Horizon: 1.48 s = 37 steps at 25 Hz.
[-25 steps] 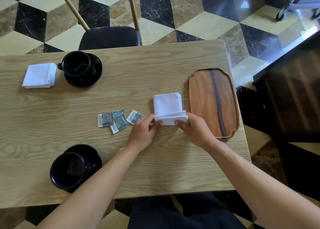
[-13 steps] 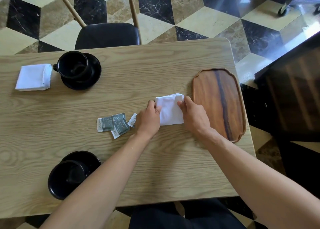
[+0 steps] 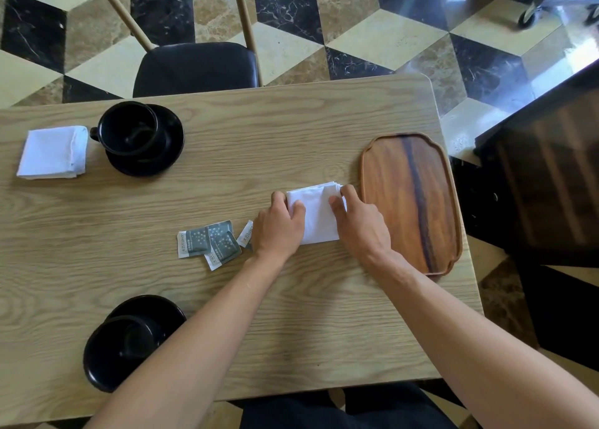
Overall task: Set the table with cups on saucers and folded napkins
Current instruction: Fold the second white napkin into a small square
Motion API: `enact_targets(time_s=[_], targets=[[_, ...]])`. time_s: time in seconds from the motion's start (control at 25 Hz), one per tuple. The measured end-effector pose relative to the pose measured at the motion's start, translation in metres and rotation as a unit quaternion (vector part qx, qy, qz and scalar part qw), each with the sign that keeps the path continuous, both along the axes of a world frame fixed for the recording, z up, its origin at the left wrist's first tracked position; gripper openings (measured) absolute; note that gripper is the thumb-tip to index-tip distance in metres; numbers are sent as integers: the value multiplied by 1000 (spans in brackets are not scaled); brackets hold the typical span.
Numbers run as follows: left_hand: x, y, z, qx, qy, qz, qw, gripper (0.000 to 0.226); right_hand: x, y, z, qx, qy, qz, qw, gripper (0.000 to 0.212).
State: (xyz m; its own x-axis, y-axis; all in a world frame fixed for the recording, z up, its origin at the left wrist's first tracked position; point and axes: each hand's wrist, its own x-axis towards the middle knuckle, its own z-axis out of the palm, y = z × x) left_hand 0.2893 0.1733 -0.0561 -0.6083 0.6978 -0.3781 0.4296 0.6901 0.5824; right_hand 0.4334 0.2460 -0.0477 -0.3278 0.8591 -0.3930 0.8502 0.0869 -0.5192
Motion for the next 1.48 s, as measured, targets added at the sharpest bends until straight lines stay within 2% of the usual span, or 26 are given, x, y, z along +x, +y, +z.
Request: enact_targets(time_s=[0.28, 0.44, 0.6, 0.76, 0.88, 1.04, 1.24, 1.32, 1.48], targets=[[0, -1, -2, -12, 15, -16, 1000, 29, 9, 16, 14, -125, 85, 9, 989, 39], [0, 0, -1, -14, 19, -12, 1000, 29, 7, 29, 11, -75, 85, 21, 993, 55], [-1, 1, -2, -12, 10, -11, 1000, 30, -3, 41, 8, -37, 55, 38, 997, 39], [-2, 1, -1, -9, 5, -6, 1000, 30, -5, 46, 5, -19, 80, 43, 996, 16], [0, 0, -1, -6, 15, -14, 1000, 32, -3, 45, 5, -7, 98, 31, 995, 9], [6, 1, -1, 20, 35, -24, 999, 32, 0, 46, 5, -13, 64, 13, 998, 10], [1, 4, -3, 20, 28, -28, 999, 36, -7, 38, 9, 9, 56, -47, 997, 25], [0, 3, -4, 16, 32, -28, 999, 38, -8, 32, 9, 24, 53, -39, 998, 28], [-3, 5, -6, 16, 50, -36, 998, 43, -1, 29, 4, 1, 39, -23, 999, 21]])
